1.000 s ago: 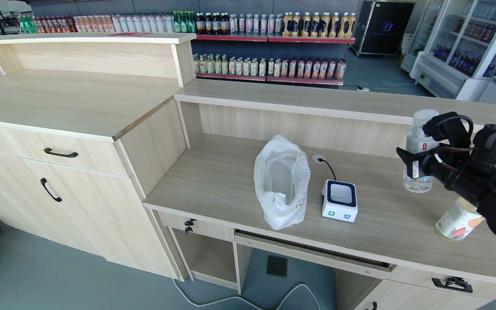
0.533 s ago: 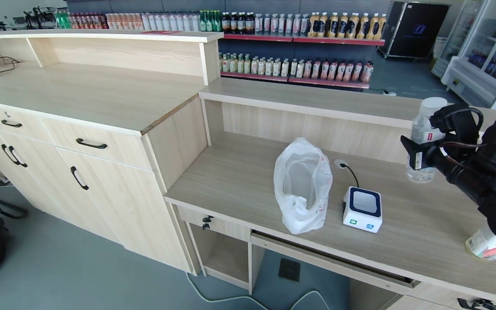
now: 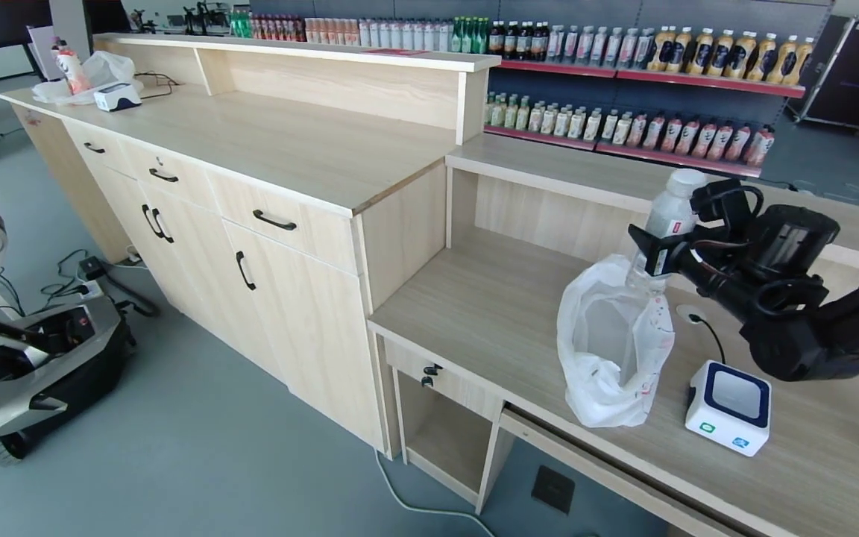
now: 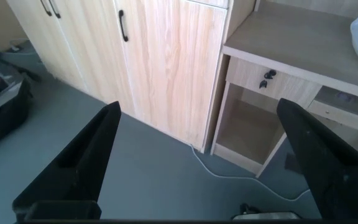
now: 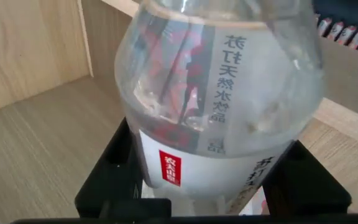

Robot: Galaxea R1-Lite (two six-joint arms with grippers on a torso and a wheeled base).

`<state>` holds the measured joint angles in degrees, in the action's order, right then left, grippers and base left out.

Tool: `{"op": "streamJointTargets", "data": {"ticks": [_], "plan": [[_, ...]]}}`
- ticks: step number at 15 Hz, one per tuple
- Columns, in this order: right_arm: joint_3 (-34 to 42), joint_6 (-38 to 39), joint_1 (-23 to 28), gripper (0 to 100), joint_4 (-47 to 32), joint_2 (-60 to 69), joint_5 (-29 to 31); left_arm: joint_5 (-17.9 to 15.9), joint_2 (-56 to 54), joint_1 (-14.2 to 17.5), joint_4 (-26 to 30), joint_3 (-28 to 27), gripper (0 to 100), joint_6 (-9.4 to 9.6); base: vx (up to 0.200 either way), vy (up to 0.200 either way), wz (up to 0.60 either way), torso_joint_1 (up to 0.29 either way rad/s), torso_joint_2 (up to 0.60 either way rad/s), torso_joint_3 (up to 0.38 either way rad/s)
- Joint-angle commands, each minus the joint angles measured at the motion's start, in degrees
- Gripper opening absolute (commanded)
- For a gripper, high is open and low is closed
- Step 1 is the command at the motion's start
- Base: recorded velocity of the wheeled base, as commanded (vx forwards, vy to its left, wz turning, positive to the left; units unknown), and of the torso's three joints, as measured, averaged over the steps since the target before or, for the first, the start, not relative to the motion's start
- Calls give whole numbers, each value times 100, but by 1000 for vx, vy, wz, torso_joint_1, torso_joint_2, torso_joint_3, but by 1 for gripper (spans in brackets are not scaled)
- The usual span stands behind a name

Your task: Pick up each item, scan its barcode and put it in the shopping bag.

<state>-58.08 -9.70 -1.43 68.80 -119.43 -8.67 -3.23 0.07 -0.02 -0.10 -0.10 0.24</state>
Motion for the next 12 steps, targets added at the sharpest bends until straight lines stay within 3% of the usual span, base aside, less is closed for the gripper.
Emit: {"op": "streamJointTargets", "data": {"ticks": [1, 9, 12], "plan": [[-626, 223, 222, 0, -456, -889, -241, -2, 1, 2, 1, 1, 100, 2, 0, 0, 0, 0, 0, 0], [-1382, 241, 380, 0, -420, -1988, -293, -2, 1, 2, 1, 1, 100, 2, 0, 0, 0, 0, 0, 0], [-1575, 223, 354, 0, -403, -2207, -786, -2, 1, 2, 1, 1, 100, 2, 0, 0, 0, 0, 0, 0]]}}
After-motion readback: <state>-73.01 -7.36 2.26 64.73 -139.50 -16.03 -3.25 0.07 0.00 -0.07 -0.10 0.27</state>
